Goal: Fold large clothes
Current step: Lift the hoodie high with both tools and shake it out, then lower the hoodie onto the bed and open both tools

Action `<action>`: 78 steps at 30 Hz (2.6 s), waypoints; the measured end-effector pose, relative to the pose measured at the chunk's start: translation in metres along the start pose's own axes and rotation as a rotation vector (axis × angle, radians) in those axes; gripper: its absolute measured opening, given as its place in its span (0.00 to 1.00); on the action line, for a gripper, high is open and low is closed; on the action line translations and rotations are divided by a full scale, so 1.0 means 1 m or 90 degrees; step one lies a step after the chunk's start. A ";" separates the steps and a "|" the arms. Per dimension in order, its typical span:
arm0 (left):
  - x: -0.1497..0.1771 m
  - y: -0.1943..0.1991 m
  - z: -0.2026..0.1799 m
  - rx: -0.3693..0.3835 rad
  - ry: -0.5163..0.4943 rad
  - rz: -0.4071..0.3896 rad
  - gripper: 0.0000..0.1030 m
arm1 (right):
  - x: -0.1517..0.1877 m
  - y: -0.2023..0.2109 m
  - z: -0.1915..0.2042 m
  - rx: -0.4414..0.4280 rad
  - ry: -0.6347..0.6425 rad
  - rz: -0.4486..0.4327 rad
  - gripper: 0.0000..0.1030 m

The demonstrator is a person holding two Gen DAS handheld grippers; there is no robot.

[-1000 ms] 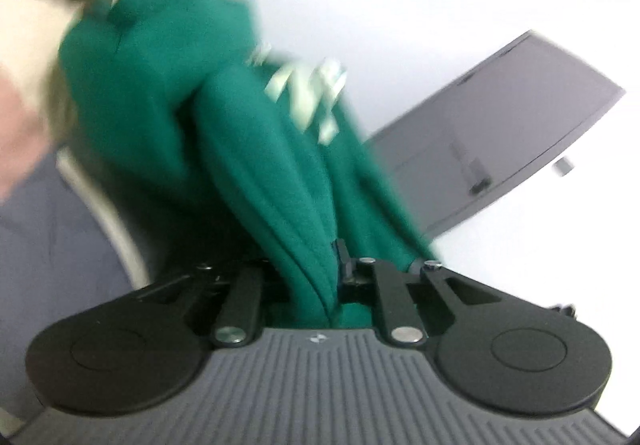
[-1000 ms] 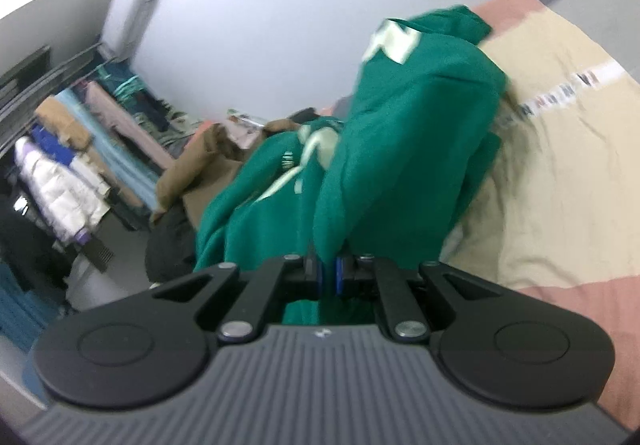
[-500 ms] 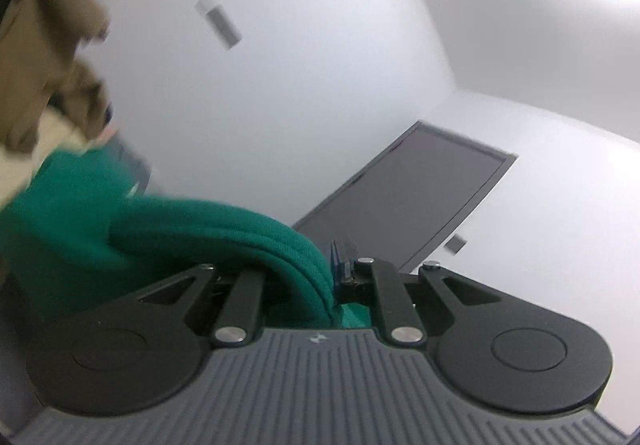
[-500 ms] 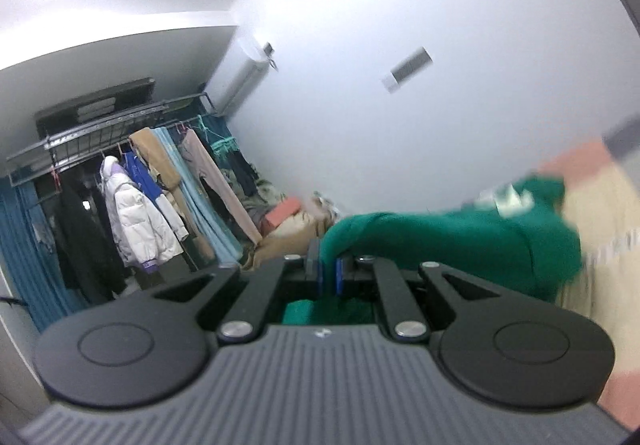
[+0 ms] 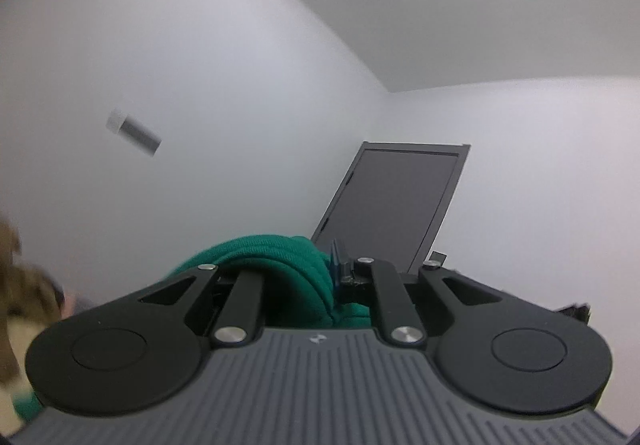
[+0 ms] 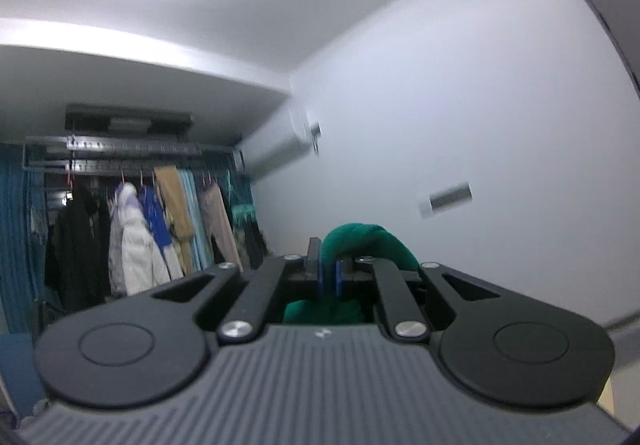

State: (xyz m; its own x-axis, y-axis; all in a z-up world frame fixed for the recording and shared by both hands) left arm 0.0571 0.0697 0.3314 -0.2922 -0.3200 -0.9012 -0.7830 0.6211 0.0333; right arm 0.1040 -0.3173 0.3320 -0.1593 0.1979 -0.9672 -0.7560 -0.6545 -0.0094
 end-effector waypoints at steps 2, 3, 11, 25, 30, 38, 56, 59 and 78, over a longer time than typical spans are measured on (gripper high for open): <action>-0.033 0.002 -0.020 0.001 -0.034 -0.004 0.14 | -0.030 0.000 0.005 -0.002 -0.001 -0.026 0.08; -0.048 0.001 -0.029 -0.005 -0.052 -0.007 0.14 | -0.046 0.000 0.009 -0.002 0.001 -0.039 0.08; -0.106 -0.064 -0.025 -0.111 -0.096 0.033 0.15 | -0.113 -0.042 0.002 0.071 0.026 -0.044 0.08; 0.100 -0.298 0.267 -0.264 0.025 0.208 0.15 | 0.092 -0.232 -0.185 0.246 -0.024 0.129 0.09; 0.177 -0.381 0.377 -0.300 0.051 0.279 0.15 | 0.184 -0.315 -0.256 0.296 -0.023 0.187 0.09; 0.252 -0.448 0.473 -0.330 0.061 0.362 0.17 | 0.293 -0.375 -0.333 0.330 -0.021 0.281 0.09; 0.246 -0.429 0.425 -0.361 0.042 0.399 0.54 | 0.319 -0.367 -0.345 0.322 -0.122 0.361 0.42; 0.238 -0.399 0.397 -0.361 0.042 0.391 0.54 | 0.307 -0.342 -0.326 0.323 -0.133 0.352 0.42; 0.273 -0.117 0.255 -0.489 0.124 0.356 0.56 | 0.287 -0.095 -0.175 0.387 -0.159 0.348 0.43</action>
State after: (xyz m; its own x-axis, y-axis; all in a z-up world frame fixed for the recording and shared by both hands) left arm 0.2083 0.0920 -0.0289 -0.7629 -0.2760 -0.5846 -0.6286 0.1053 0.7706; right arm 0.2416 -0.3262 0.0109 -0.6817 0.1698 -0.7117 -0.7305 -0.2135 0.6487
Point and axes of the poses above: each gripper's, at about its wrist camera, not at the fingertips, and y roughly against the way its jaws point, z to its left, x to its underside, the point moved 3 cm from there along -y, roughly the way its jaws point, and after that the axes turned 15 degrees about z, right-handed, at the moved point
